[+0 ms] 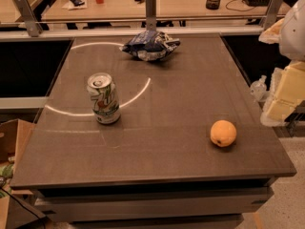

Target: Move 7up can near blue chip bag

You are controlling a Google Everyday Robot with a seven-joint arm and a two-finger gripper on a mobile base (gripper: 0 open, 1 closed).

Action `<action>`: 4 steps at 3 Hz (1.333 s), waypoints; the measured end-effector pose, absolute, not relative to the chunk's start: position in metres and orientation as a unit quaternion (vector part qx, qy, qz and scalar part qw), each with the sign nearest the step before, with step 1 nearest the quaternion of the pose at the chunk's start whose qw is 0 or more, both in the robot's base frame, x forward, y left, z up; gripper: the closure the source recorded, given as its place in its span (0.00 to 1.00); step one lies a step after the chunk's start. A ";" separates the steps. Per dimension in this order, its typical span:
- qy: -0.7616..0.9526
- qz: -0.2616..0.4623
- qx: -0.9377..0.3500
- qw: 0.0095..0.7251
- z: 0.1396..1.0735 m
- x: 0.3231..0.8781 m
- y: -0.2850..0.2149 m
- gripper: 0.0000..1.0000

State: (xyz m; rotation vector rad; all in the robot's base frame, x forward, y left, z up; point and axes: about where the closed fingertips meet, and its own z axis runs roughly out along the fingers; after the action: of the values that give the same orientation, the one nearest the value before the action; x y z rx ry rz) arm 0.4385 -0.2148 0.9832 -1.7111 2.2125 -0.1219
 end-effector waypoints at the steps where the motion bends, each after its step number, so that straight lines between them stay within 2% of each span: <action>1: 0.779 -0.043 -0.602 0.170 0.983 0.438 -0.215 0.00; 2: 0.784 -0.044 -0.593 0.175 0.986 0.437 -0.212 0.00; 3: 0.797 -0.007 -0.570 0.199 0.985 0.421 -0.183 0.00; 4: 0.809 0.064 -0.530 0.245 0.983 0.403 -0.143 0.00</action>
Offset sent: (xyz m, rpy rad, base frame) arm -0.0042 0.0053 0.0011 0.0212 0.0008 -0.0517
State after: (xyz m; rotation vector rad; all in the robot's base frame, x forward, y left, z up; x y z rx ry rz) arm 0.4027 -0.1429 0.9829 -1.4479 2.2087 0.1744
